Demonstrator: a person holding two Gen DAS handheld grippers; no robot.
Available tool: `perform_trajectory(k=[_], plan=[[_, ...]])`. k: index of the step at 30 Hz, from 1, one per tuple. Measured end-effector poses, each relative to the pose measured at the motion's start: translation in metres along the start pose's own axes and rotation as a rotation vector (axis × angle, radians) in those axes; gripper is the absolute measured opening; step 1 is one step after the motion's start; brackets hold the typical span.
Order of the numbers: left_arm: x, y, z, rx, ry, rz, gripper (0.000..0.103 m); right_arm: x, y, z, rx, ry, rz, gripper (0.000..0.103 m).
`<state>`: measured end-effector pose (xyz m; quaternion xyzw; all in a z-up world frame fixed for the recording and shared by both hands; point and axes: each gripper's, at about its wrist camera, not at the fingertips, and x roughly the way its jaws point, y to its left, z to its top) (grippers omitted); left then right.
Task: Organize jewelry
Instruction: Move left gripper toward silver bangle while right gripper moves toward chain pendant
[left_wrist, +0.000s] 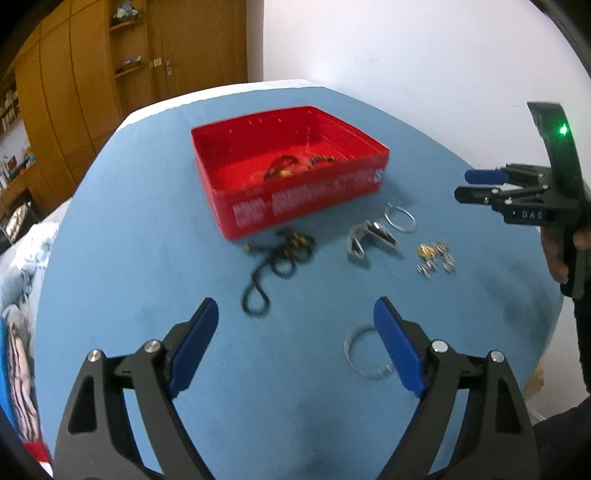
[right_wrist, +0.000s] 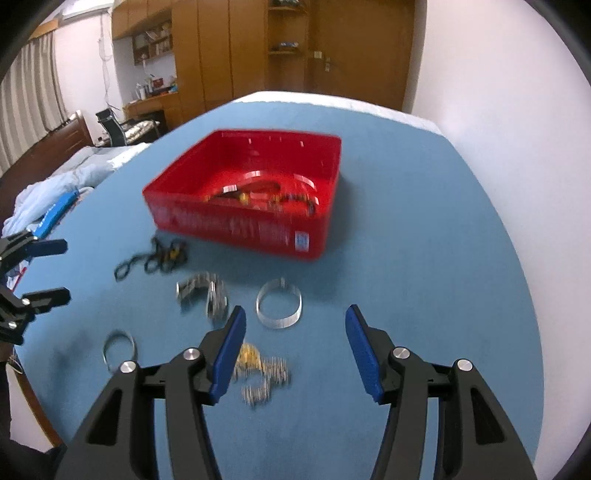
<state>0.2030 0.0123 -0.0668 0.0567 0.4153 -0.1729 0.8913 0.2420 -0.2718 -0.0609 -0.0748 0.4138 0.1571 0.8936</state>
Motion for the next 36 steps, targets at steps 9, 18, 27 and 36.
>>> perform_trajectory(k=[9,18,27,36], plan=[[0.000,-0.028,-0.038,-0.041,0.017,-0.049,0.085,0.002,0.007,-0.056,0.053,0.059,0.027,0.056],[0.021,-0.054,-0.050,-0.010,0.059,-0.032,0.085,0.008,0.006,-0.067,0.076,0.076,0.048,0.056],[0.032,-0.064,-0.051,0.007,0.075,-0.039,0.085,0.010,0.009,-0.068,0.054,0.075,0.050,0.056],[0.048,-0.066,-0.052,0.008,0.107,-0.031,0.082,0.018,0.013,-0.066,0.039,0.084,0.065,0.056]])
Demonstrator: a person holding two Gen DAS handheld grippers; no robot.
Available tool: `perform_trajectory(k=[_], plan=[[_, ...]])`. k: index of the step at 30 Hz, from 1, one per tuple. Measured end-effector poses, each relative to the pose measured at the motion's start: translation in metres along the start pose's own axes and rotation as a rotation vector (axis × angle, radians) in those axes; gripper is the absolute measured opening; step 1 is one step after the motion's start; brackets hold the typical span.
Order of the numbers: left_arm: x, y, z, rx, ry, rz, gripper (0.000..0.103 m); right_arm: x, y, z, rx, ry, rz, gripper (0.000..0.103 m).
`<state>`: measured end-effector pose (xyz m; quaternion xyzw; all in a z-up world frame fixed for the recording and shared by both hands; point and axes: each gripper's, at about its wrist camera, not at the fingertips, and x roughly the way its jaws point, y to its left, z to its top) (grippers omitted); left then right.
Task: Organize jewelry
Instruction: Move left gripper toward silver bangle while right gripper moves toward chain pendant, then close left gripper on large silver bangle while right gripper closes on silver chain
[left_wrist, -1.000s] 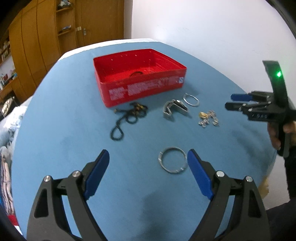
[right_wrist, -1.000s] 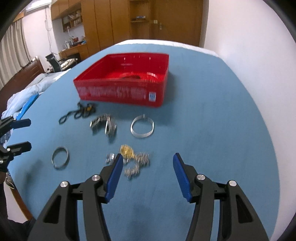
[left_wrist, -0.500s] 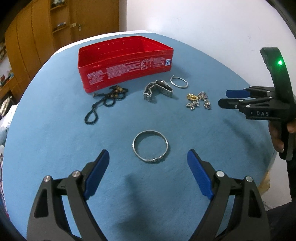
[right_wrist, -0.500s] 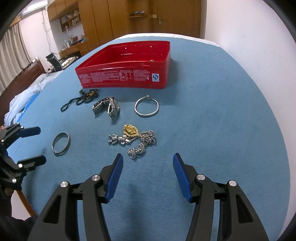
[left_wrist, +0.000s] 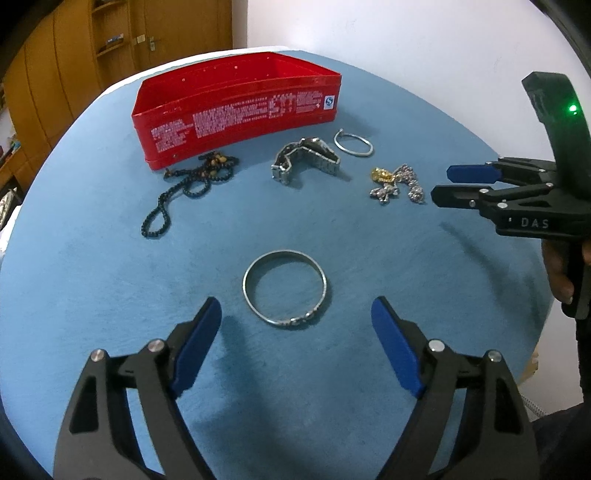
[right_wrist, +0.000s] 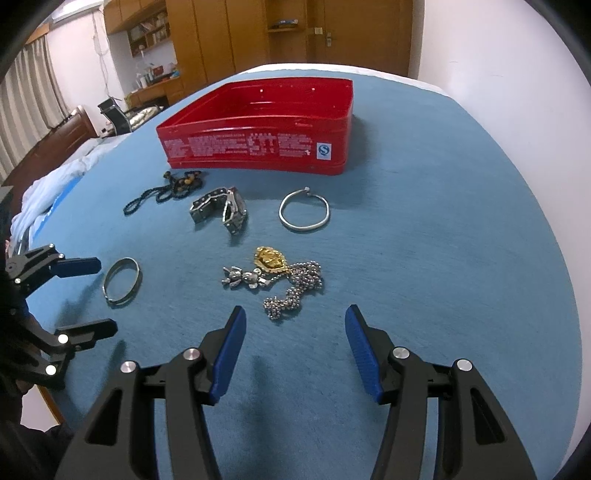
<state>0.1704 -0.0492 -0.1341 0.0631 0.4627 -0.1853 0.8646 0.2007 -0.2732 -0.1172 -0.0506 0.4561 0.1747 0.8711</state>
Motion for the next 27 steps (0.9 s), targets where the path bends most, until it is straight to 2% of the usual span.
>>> perform_trajectory(k=[12,15,17,19,23,27], plan=[[0.017,-0.001,0.008,0.017,-0.004,0.029,0.081,0.018,0.001,0.007,-0.019,0.020,0.019,0.054],[0.020,-0.002,0.010,0.022,-0.014,0.039,0.079,0.028,0.006,0.008,-0.042,0.037,0.020,0.051],[0.020,-0.002,0.011,0.021,-0.018,0.041,0.074,0.033,0.009,0.008,-0.067,0.023,0.010,0.050],[0.019,-0.001,0.012,0.018,-0.023,0.041,0.067,0.035,0.007,0.010,-0.063,0.021,0.016,0.046],[0.018,0.002,0.013,0.009,-0.030,0.029,0.048,0.035,0.001,0.011,-0.047,0.023,0.027,0.023],[0.017,0.002,0.012,0.012,-0.031,0.023,0.048,0.031,0.000,0.008,-0.042,0.028,0.031,0.017]])
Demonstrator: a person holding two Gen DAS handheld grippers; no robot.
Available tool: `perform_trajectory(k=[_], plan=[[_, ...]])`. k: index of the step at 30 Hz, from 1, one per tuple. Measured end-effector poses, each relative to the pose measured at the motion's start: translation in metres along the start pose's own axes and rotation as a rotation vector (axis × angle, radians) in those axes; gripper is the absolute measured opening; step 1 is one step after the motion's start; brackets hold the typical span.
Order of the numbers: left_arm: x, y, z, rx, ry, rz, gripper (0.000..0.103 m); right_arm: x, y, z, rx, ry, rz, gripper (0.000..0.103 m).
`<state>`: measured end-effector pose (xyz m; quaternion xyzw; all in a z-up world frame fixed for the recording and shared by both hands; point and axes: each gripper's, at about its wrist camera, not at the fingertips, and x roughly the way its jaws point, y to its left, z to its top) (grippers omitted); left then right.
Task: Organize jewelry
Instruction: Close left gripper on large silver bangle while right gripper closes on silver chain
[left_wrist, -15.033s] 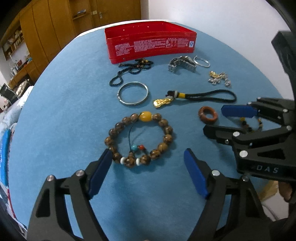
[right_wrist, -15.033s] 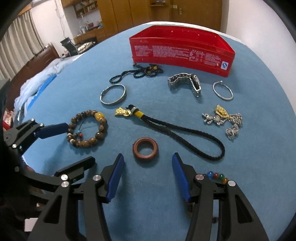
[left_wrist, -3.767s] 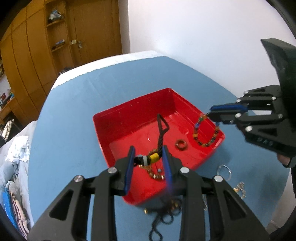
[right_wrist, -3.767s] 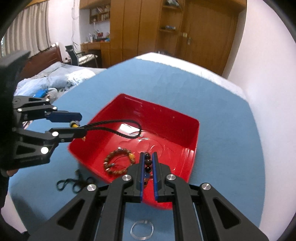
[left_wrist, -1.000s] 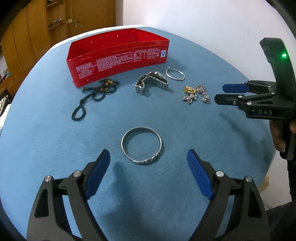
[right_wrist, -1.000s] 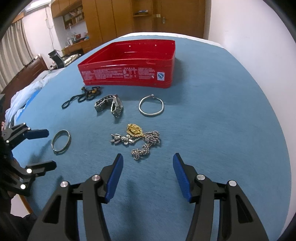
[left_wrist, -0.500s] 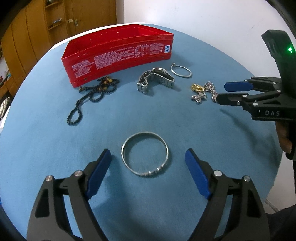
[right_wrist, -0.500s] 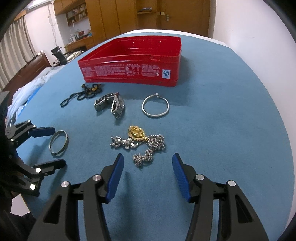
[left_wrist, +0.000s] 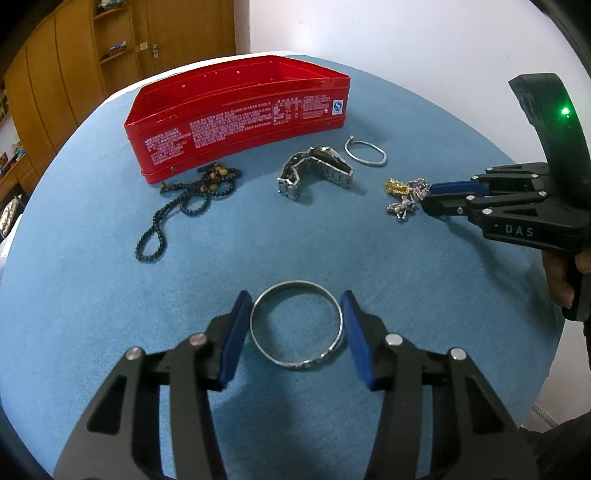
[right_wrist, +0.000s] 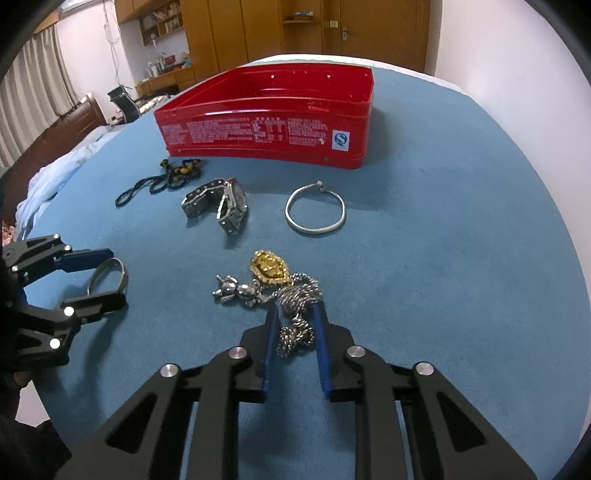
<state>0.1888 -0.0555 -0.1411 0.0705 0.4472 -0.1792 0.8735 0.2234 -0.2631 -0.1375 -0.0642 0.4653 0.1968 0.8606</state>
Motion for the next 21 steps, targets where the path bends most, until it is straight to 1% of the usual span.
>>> perform_trajectory(k=[4,11,21], plan=[[-0.004,0.000,-0.002,-0.007,0.002,-0.018,0.048,-0.010,0.000,-0.003,0.014,0.001,0.017,0.016],[-0.014,-0.002,-0.006,-0.013,-0.010,-0.022,0.048,-0.045,-0.002,0.001,0.037,-0.062,0.033,0.016],[-0.043,0.000,-0.003,-0.018,-0.068,-0.008,0.048,-0.088,0.004,0.013,0.032,-0.154,0.052,0.016]])
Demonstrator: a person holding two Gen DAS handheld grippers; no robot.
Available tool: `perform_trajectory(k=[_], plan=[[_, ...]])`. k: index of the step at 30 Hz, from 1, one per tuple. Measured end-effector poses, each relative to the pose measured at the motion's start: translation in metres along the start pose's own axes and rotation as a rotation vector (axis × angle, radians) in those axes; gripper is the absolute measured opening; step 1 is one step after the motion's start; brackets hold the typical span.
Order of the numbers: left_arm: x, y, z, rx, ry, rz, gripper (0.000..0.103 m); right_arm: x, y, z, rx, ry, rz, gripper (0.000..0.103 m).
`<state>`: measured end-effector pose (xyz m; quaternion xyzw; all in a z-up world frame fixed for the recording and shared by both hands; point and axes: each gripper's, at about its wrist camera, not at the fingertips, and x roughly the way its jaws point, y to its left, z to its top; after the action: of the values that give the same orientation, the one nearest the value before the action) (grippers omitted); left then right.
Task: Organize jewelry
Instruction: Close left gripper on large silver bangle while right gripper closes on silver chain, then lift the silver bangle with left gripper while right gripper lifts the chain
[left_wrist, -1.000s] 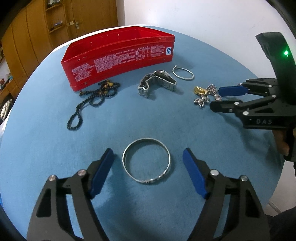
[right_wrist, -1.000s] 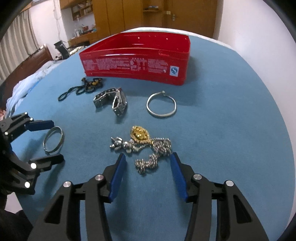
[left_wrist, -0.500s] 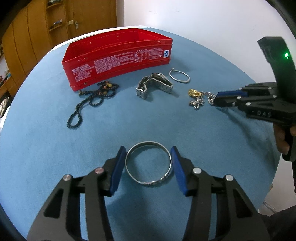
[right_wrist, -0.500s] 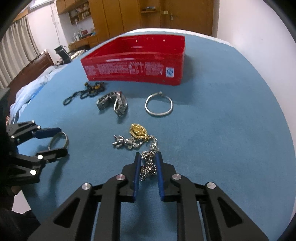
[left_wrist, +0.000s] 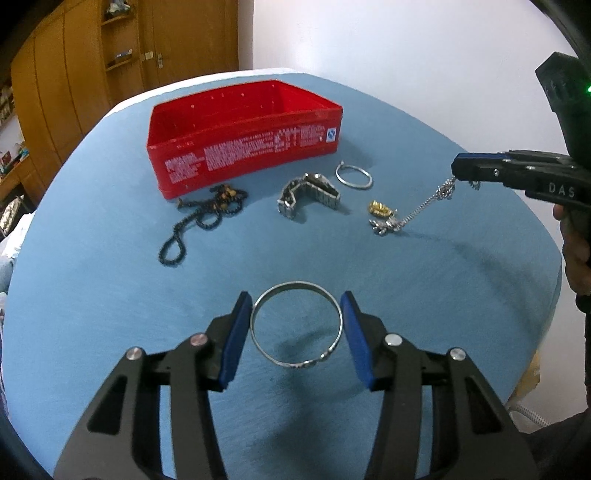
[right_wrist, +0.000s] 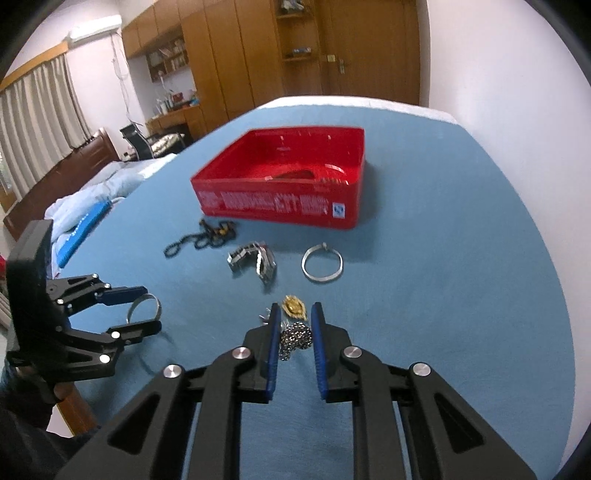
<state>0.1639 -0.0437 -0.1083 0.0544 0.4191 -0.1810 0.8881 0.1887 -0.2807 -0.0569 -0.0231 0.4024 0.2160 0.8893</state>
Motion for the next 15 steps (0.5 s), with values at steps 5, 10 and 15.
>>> perform_trajectory(k=[5,10,15], plan=[[-0.012,0.004,0.006,-0.005,-0.027,-0.001,0.048,-0.019,0.008,0.017,-0.036,-0.047,0.016,0.000],[-0.020,0.007,0.011,-0.003,-0.047,0.010,0.048,-0.021,0.013,0.026,-0.068,-0.050,0.007,0.000],[-0.019,0.008,0.008,-0.006,-0.047,0.011,0.048,0.018,0.007,0.001,-0.045,0.075,0.012,0.002]])
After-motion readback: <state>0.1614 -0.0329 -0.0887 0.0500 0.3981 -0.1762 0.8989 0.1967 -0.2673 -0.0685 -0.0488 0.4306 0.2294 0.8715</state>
